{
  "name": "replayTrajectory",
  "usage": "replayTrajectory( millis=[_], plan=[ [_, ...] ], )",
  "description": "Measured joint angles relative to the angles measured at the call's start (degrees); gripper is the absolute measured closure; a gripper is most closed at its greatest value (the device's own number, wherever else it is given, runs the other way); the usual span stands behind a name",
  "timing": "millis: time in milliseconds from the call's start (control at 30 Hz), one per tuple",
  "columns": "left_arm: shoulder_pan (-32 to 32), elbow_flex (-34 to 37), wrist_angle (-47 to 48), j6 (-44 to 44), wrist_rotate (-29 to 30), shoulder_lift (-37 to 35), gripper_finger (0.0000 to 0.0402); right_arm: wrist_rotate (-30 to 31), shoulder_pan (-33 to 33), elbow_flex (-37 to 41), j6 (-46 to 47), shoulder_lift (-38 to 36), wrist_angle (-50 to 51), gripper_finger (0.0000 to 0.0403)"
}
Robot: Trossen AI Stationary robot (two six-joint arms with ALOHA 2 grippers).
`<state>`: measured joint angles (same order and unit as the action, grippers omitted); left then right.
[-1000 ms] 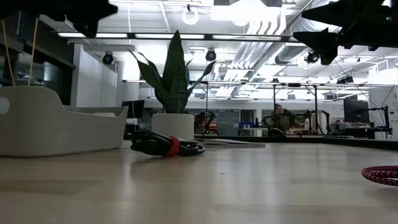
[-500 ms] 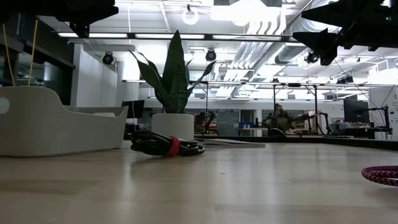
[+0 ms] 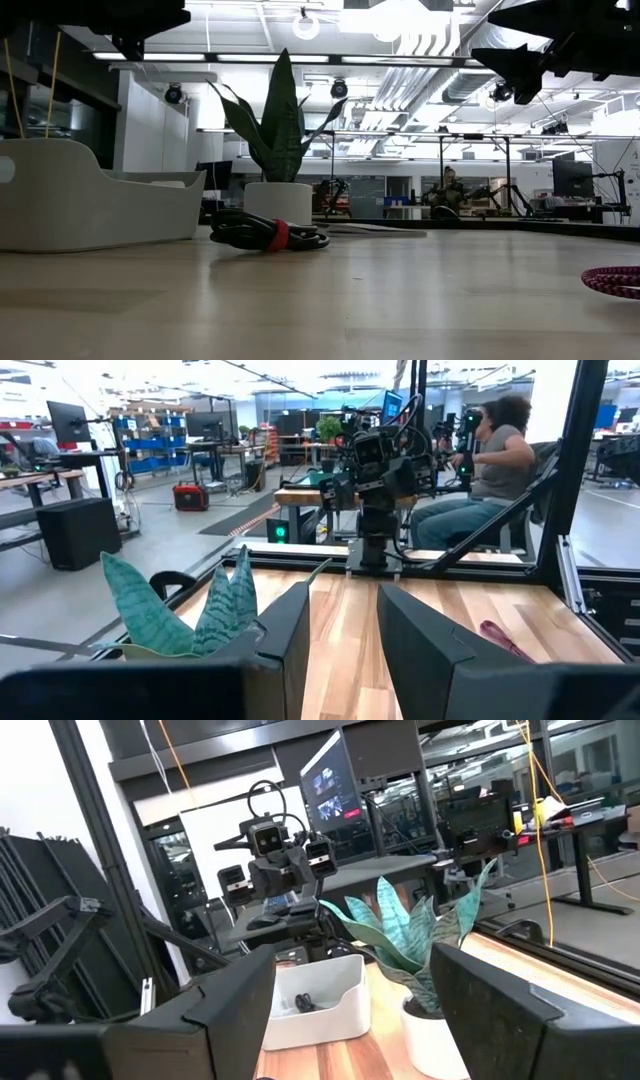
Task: Pick and place USB-C Cables
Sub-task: Put the pink patterned charger cable into the bin
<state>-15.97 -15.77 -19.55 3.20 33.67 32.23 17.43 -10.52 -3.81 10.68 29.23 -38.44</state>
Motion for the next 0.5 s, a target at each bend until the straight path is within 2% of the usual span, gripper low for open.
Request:
replayTrajectory(
  millis=[100, 267, 400, 500],
  plan=[
    [0.00, 0.00, 0.00, 0.02, 0.00, 0.00, 0.0302, -1.81, 0.00, 0.00, -0.13, 0.09, -0.84, 0.0144],
    [0.00, 0.00, -0.01, 0.00, 0.00, 0.00, 0.0302, -11.00, 0.00, 0.00, -1.59, 2.23, -8.12, 0.0144],
    [-0.01, 0.00, 0.00, 0.01, 0.00, 0.00, 0.0302, -16.26, -0.13, -0.09, -1.68, 6.62, -15.65, 0.0144],
    [0.00, 0.00, 0.00, 0.01, 0.00, 0.00, 0.0302, -17.15, -1.38, -2.37, -2.00, 10.97, -16.78, 0.0144]
  ],
)
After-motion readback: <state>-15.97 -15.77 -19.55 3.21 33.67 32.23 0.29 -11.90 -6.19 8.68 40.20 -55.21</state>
